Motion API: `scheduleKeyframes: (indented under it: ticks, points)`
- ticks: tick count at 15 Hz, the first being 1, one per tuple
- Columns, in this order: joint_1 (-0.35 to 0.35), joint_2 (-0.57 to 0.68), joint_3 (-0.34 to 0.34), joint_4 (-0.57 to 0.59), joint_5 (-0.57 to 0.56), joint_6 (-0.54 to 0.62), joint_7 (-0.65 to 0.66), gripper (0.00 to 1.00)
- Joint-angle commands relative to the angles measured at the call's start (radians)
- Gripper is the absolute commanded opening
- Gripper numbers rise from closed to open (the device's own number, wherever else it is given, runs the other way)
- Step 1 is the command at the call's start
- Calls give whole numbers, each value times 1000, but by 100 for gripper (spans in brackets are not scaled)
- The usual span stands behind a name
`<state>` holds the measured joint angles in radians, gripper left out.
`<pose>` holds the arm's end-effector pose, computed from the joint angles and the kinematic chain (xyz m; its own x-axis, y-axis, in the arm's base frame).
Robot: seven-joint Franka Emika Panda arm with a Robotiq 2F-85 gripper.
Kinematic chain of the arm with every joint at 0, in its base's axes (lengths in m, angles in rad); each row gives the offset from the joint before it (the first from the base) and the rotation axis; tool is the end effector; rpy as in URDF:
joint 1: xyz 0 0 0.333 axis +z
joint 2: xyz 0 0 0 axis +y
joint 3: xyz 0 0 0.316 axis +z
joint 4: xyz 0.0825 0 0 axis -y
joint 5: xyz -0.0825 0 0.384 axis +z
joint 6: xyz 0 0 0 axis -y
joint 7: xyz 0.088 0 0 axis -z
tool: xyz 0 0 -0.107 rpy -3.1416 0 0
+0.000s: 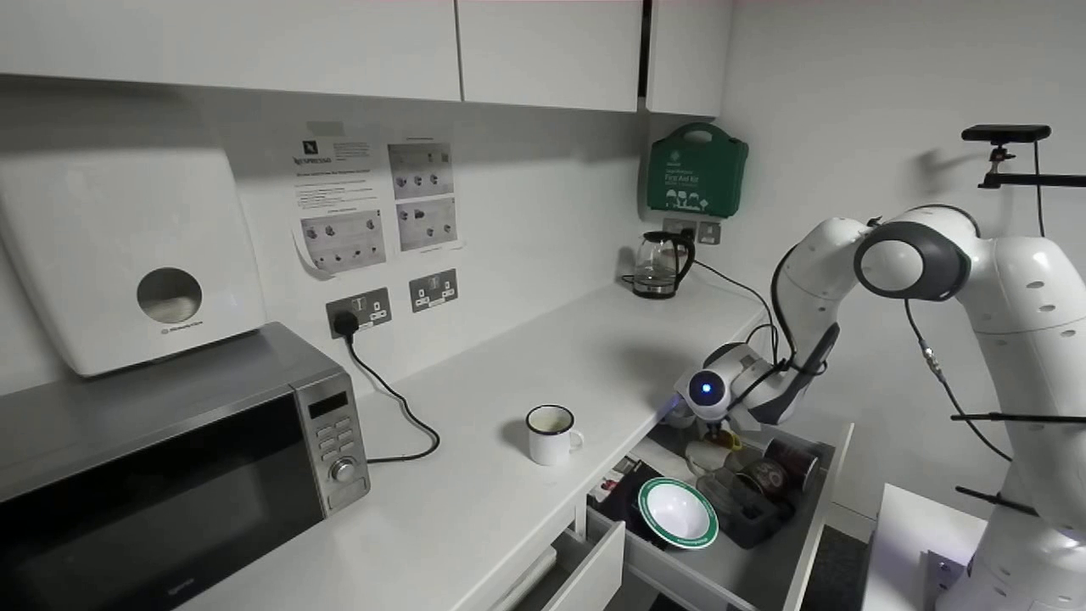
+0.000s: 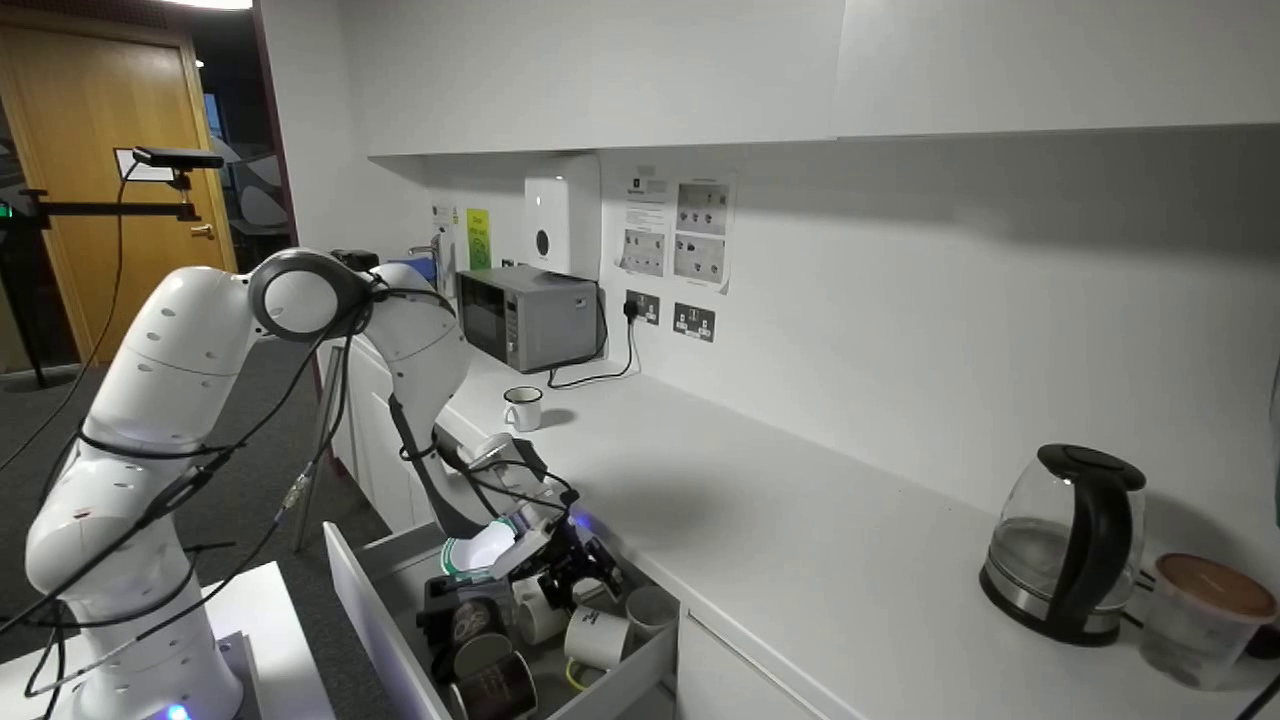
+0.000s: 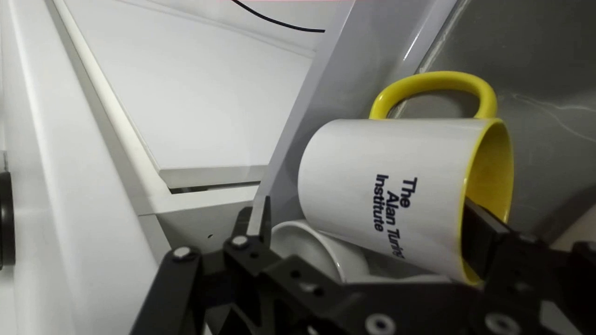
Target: Open the drawer on the right, take three mugs out of the drawer and place them on the countertop
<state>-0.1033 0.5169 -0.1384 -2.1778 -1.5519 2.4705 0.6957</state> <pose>0.5133 -0.1283 0.1339 0.9034 0.3868 -0.1851 0.3919 -0.5693 0.7227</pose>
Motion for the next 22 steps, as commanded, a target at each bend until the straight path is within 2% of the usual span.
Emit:
scheduleKeyframes:
  ticks: [1,2,4,10,13,22]
  points:
    - [-20,20,11,26,-35,-27,22,100]
    - [-21,22,12,27,-31,-27,19,78]
    - [-23,28,13,31,-25,-28,14,68]
    - [-23,32,13,31,-13,-36,4,19]
    - [-24,28,14,41,-5,-68,-5,1]
    - [-43,-14,11,19,19,-88,-18,3]
